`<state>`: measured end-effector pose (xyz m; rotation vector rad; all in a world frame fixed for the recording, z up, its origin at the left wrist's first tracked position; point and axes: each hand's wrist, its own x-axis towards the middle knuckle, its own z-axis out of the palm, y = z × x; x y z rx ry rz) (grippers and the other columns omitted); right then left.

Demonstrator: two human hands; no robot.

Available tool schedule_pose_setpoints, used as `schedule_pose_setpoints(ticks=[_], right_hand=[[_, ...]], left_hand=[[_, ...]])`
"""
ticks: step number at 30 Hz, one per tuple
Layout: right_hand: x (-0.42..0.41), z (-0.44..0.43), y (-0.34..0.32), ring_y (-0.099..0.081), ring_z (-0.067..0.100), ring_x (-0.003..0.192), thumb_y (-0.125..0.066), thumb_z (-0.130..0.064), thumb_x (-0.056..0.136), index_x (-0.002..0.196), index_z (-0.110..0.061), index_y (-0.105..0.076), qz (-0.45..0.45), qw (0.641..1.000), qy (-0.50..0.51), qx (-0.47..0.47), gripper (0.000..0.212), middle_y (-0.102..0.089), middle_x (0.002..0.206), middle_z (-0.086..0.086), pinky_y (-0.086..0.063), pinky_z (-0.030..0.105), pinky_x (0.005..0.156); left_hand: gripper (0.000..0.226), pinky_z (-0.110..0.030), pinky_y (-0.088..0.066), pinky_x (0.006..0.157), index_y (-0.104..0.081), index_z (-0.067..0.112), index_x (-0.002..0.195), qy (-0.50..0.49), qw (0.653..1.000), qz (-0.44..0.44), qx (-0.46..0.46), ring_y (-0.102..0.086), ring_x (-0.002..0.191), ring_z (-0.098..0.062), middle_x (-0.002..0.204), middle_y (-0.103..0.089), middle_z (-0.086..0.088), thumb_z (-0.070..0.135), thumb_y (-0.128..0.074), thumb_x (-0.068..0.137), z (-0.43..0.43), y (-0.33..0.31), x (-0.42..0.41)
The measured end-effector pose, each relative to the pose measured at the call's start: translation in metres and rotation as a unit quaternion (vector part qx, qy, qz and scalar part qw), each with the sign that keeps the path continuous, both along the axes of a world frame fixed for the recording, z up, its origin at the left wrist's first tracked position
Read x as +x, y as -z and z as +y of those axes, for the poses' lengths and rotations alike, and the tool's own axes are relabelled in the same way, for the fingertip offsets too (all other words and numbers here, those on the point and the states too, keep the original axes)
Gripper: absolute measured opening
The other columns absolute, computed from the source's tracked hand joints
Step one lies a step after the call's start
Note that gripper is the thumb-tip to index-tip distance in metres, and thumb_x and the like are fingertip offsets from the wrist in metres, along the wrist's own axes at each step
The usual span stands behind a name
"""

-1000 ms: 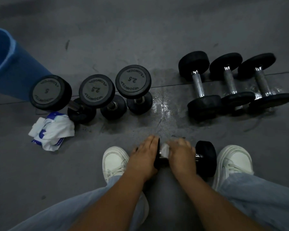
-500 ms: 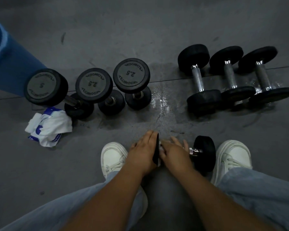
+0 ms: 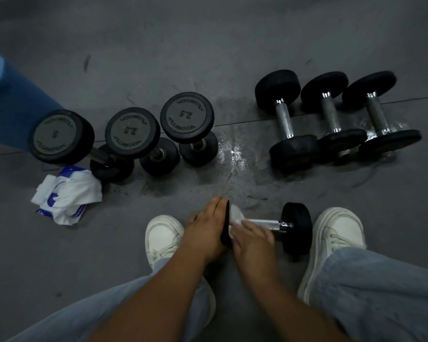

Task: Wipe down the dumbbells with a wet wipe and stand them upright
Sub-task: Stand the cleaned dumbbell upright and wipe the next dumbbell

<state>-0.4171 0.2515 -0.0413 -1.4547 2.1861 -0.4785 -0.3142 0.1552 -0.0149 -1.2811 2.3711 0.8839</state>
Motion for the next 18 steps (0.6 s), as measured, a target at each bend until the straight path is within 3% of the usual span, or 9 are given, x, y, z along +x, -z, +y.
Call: schedule_pose_setpoints(ticks=[2, 3, 5, 6, 7, 8, 10, 13, 18], right_hand=[[0.011, 0.015, -0.013, -0.064, 0.014, 0.077, -0.05, -0.024, 0.095, 0.082, -0.021, -0.069, -0.186, 0.971, 0.147, -0.005, 0.024, -0.069, 0.077, -0.003, -0.046, 0.028, 0.067], [0.014, 0.013, -0.017, -0.063, 0.017, 0.074, -0.05, -0.017, 0.097, 0.085, -0.017, -0.067, -0.292, 0.915, 0.277, 0.016, 0.021, -0.068, 0.079, 0.0, -0.046, 0.024, 0.06], [0.012, 0.0, -0.01, -0.06, 0.021, 0.074, -0.043, -0.003, 0.098, 0.097, -0.006, -0.062, -0.466, 0.715, 0.511, 0.097, 0.019, -0.064, 0.092, 0.007, -0.045, 0.018, 0.053], [0.009, -0.01, -0.006, -0.058, 0.021, 0.068, -0.037, 0.0, 0.098, 0.094, -0.002, -0.06, -0.541, 0.618, 0.554, 0.136, 0.023, -0.062, 0.091, 0.009, -0.045, 0.019, 0.051], [0.006, -0.019, -0.005, -0.057, 0.021, 0.062, -0.034, 0.002, 0.096, 0.086, 0.0, -0.058, -0.597, 0.545, 0.571, 0.145, 0.027, -0.062, 0.082, 0.012, -0.045, 0.018, 0.049], [0.002, -0.029, -0.004, -0.056, 0.021, 0.056, -0.034, 0.003, 0.094, 0.08, -0.001, -0.057, -0.628, 0.501, 0.58, 0.136, 0.028, -0.06, 0.071, 0.013, -0.046, 0.018, 0.046], [0.006, -0.042, -0.012, -0.052, 0.022, 0.057, -0.035, 0.004, 0.092, 0.077, -0.006, -0.056, -0.649, 0.48, 0.577, 0.124, 0.027, -0.055, 0.065, 0.012, -0.047, 0.021, 0.047], [0.021, -0.045, -0.022, -0.06, 0.027, 0.069, -0.039, 0.003, 0.092, 0.094, -0.007, -0.062, -0.656, 0.49, 0.561, 0.121, 0.026, -0.064, 0.084, 0.017, -0.049, 0.03, 0.052], [0.021, -0.042, -0.004, -0.064, 0.027, 0.073, -0.049, -0.011, 0.099, 0.111, -0.002, -0.064, -0.63, 0.518, 0.563, 0.138, 0.021, -0.068, 0.099, 0.02, -0.052, 0.031, 0.053]], left_hand=[[0.111, -0.039, -0.028, 0.115, -0.004, 0.023, 0.156, 0.01, 1.0, -0.021, 0.007, -0.022, 0.148, -0.02, 0.165, 0.001, 0.004, 0.033, -0.077, 0.073, -0.005, 0.002, 0.0], [0.116, -0.039, -0.028, 0.115, -0.004, 0.023, 0.156, 0.014, 0.999, -0.031, 0.01, -0.021, 0.148, -0.02, 0.165, 0.002, 0.004, 0.032, -0.08, 0.07, -0.007, 0.003, 0.0], [0.12, -0.039, -0.027, 0.116, -0.002, 0.024, 0.156, 0.012, 0.999, -0.039, 0.011, -0.02, 0.148, -0.021, 0.165, 0.003, 0.005, 0.03, -0.083, 0.068, -0.006, 0.002, 0.0], [0.119, -0.039, -0.027, 0.115, -0.002, 0.024, 0.156, 0.012, 0.999, -0.036, 0.008, -0.021, 0.148, -0.022, 0.165, 0.004, 0.005, 0.031, -0.082, 0.069, -0.004, 0.001, 0.0], [0.117, -0.038, -0.027, 0.114, -0.002, 0.024, 0.156, 0.01, 0.999, -0.032, 0.009, -0.022, 0.147, -0.022, 0.165, 0.004, 0.006, 0.032, -0.08, 0.07, -0.002, 0.001, -0.001], [0.114, -0.038, -0.027, 0.114, -0.002, 0.024, 0.156, 0.007, 1.0, -0.026, 0.007, -0.024, 0.147, -0.023, 0.165, 0.004, 0.005, 0.034, -0.079, 0.072, 0.0, 0.0, -0.001], [0.112, -0.039, -0.029, 0.112, -0.004, 0.023, 0.156, 0.004, 1.0, -0.024, 0.001, -0.027, 0.145, -0.024, 0.165, 0.002, 0.004, 0.037, -0.078, 0.073, 0.0, 0.0, -0.001], [0.113, -0.04, -0.029, 0.112, -0.005, 0.022, 0.156, 0.008, 1.0, -0.029, 0.001, -0.025, 0.146, -0.023, 0.165, 0.0, 0.003, 0.035, -0.08, 0.072, -0.004, 0.002, -0.002], [0.106, -0.039, -0.031, 0.112, -0.005, 0.022, 0.156, -0.001, 1.0, -0.017, -0.006, -0.026, 0.146, -0.023, 0.164, -0.001, 0.003, 0.035, -0.075, 0.077, 0.003, 0.0, -0.001]])
